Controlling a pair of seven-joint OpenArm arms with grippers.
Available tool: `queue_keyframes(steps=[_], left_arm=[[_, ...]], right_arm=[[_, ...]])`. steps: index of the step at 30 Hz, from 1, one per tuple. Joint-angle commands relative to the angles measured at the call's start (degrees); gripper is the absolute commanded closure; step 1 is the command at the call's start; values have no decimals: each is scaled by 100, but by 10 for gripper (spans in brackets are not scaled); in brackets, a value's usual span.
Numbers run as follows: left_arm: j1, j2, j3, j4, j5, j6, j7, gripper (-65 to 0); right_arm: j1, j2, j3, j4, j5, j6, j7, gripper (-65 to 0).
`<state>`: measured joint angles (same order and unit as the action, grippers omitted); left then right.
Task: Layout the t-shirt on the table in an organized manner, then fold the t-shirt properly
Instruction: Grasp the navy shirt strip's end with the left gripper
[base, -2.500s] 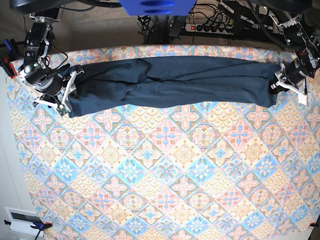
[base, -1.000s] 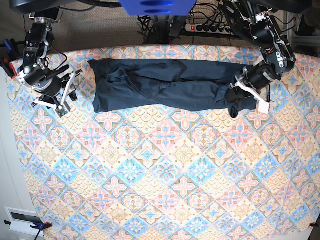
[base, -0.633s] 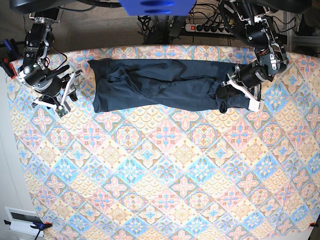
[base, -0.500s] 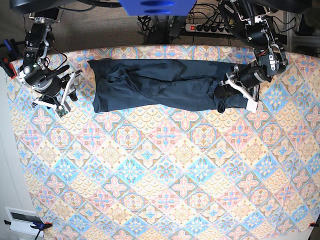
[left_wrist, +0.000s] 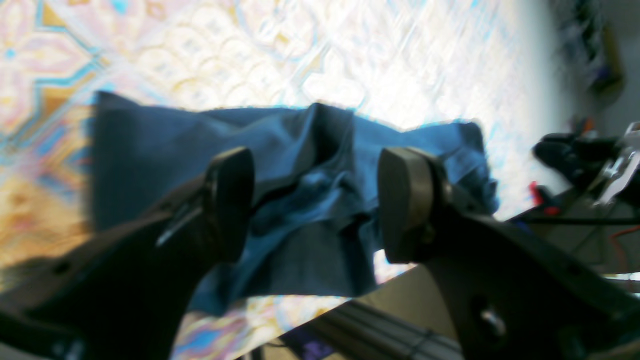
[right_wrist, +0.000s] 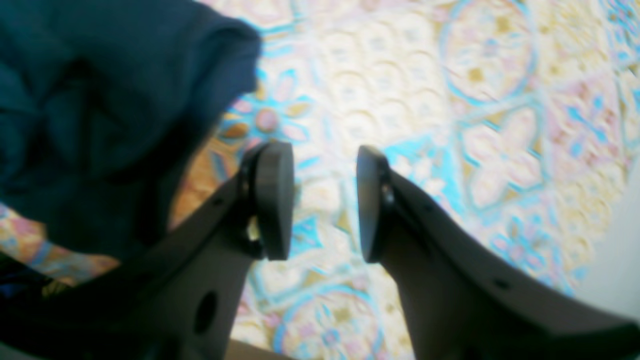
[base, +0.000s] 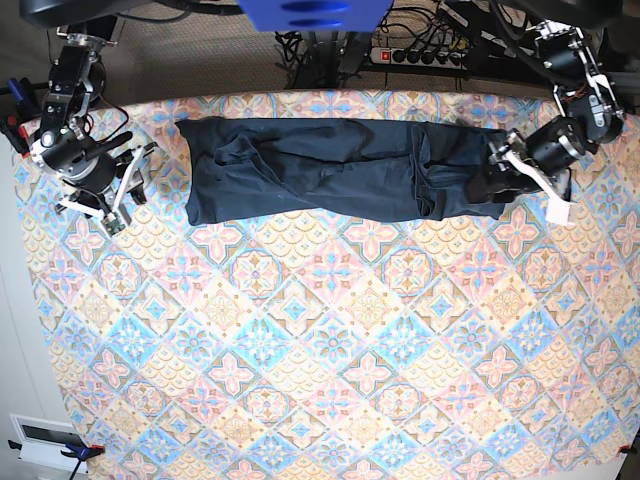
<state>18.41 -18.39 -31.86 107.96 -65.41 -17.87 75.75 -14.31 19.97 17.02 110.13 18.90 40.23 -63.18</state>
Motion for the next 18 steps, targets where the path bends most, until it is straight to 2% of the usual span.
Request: queue_keyframes(steps=[1, 6, 10, 14, 18], left_arm=[[-8, -152, -28, -49, -92, -2, -80, -343], [-26, -170, 139, -735, 110, -2, -71, -301], [-246, -152, 1107, -1060, 101, -2, -80, -276], [-457, 112, 1783, -1051, 110, -2, -89, -252], [-738, 376, 1889, -1086, 136, 7, -89, -244]], right_arm=[[46, 74, 35, 104, 58, -23, 98, -206], [46, 74, 26, 95, 58, -23, 89, -206], [55, 65, 17, 95, 58, -23, 89, -206], [55, 65, 17, 95, 58, -23, 98, -206], [55, 65, 35, 95, 58, -23, 89, -206]])
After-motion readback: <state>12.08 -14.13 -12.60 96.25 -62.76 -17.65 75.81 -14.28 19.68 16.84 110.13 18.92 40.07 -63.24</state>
